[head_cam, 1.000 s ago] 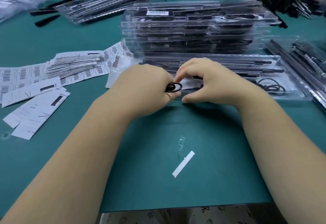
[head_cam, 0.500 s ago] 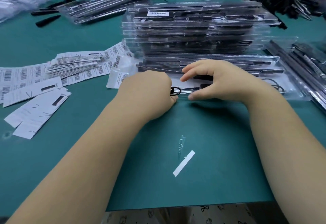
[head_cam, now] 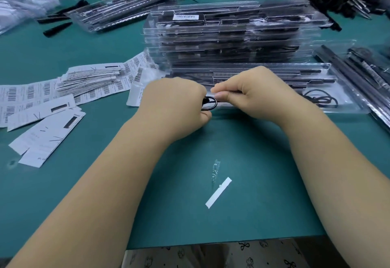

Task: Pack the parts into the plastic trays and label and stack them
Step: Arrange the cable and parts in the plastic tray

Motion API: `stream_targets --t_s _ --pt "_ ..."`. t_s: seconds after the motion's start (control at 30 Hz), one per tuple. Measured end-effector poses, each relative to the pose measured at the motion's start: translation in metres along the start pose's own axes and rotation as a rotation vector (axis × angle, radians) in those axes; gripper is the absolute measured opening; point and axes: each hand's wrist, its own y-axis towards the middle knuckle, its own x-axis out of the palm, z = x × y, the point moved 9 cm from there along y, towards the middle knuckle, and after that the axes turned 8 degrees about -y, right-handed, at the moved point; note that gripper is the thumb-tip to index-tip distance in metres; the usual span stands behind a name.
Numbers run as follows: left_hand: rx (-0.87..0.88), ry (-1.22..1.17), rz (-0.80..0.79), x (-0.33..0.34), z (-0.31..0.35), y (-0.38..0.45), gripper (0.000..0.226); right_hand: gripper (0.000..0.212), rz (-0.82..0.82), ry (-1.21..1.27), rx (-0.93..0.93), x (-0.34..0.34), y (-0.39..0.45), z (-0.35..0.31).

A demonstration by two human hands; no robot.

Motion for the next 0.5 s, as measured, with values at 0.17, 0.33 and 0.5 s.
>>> stream_targets --t_s 0.17,0.33,0.5 --pt "-0.007 -0.258 -0.107 0.001 0.003 -0.010 0.044 0.022 0.083 0.070 0.068 -0.007 0.001 0.007" --pt "0.072 -0.283 -0.052 0.008 0.000 -0.001 0.033 0.019 0.115 0.222 0.142 -0.009 0.001 0.020" --pt "0.239 -0.320 0.170 0.002 0.005 0.000 0.033 0.020 0.147 0.330 0.173 -0.013 0.001 0.031"
